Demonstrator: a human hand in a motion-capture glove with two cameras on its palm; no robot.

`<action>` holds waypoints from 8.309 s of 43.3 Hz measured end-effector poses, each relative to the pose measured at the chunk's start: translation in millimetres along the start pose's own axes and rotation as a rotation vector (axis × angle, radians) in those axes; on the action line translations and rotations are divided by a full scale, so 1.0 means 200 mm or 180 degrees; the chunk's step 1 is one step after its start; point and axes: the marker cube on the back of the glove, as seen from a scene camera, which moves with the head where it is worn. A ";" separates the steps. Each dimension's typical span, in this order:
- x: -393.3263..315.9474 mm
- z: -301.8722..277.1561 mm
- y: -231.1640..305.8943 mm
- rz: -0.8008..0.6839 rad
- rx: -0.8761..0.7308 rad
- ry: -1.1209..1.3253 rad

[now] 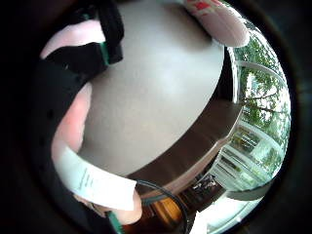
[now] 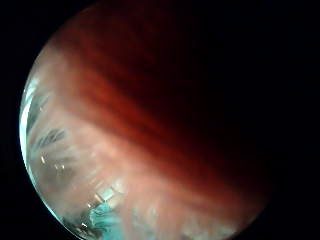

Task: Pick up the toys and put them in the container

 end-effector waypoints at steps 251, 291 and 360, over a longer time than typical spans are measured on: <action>-0.72 -1.66 -0.56 -0.0176 0.0106 0.0494; 0.91 -0.29 -0.73 0.0980 0.0044 -0.0233; -1.26 -1.51 -0.84 -0.0478 0.1103 0.0115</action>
